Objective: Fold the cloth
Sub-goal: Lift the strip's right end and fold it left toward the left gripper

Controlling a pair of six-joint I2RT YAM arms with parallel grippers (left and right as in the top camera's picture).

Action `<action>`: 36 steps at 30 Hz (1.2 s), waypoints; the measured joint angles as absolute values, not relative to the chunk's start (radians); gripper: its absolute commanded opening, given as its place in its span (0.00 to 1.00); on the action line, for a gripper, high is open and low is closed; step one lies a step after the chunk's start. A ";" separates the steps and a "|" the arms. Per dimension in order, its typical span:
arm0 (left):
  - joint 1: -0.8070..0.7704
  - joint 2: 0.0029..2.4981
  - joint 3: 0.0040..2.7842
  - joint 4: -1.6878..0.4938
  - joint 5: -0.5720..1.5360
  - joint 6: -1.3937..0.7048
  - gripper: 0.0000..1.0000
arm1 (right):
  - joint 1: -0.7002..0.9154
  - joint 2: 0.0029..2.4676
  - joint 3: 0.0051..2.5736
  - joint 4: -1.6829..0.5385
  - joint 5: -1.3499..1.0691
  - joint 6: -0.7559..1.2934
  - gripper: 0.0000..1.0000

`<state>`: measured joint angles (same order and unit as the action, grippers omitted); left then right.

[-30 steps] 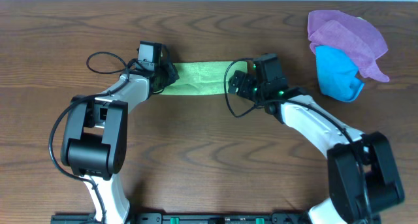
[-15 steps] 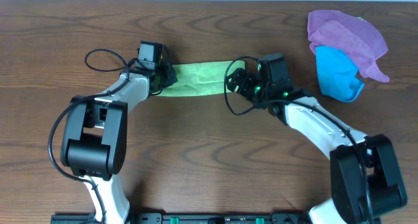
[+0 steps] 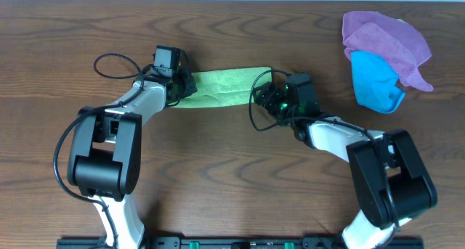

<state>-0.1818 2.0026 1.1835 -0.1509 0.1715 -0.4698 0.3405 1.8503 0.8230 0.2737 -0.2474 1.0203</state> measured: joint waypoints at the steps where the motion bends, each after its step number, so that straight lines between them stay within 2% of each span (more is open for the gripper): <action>1: -0.182 2.003 1.184 -0.151 0.171 -0.470 0.06 | 0.340 1.856 0.823 0.288 -0.243 1.028 0.80; 8: -0.182 2.002 1.184 -0.153 0.170 -0.470 0.06 | 0.342 1.925 0.831 0.432 -0.220 1.074 0.76; 16: -0.182 2.002 1.184 -0.154 0.168 -0.470 0.06 | 0.376 2.041 0.859 0.636 -0.157 1.104 0.66; 20: -0.182 2.002 1.184 -0.156 0.168 -0.470 0.06 | 0.386 2.064 0.871 0.645 -0.115 1.113 0.42; 23: -0.182 2.001 1.185 -0.157 0.168 -0.470 0.06 | 0.392 2.073 0.869 0.644 -0.081 1.112 0.19; 26: -0.181 2.001 1.185 -0.158 0.168 -0.470 0.06 | 0.395 2.086 0.863 0.657 -0.060 1.095 0.02; 36: -0.182 2.001 1.190 -0.181 0.168 -0.470 0.06 | 0.399 2.065 0.848 0.653 -0.054 0.940 0.01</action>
